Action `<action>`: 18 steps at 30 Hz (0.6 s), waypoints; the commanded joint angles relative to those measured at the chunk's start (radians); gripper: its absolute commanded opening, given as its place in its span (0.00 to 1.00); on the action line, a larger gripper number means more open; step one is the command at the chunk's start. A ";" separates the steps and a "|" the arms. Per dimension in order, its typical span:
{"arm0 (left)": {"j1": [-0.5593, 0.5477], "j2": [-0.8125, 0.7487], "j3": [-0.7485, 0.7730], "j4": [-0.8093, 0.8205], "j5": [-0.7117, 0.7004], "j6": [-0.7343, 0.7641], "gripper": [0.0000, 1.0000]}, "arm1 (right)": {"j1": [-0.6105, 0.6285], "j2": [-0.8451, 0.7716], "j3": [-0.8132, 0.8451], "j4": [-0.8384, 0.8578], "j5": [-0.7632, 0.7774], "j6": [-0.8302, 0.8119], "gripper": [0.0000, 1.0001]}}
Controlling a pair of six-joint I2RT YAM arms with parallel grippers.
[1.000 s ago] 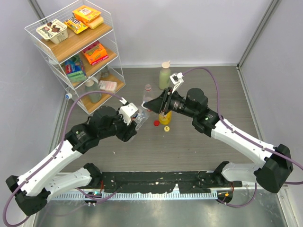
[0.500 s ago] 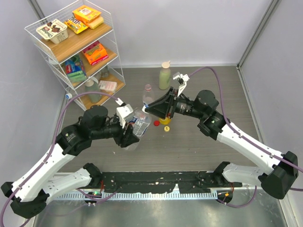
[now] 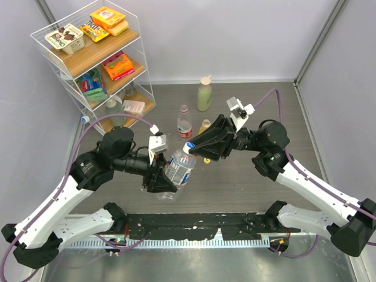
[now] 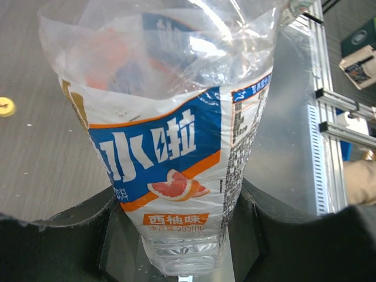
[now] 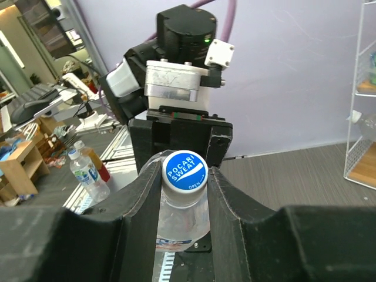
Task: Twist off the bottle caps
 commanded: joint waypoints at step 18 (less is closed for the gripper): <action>-0.017 0.024 0.051 0.081 0.139 0.064 0.15 | 0.014 -0.102 -0.088 -0.057 0.148 -0.139 0.64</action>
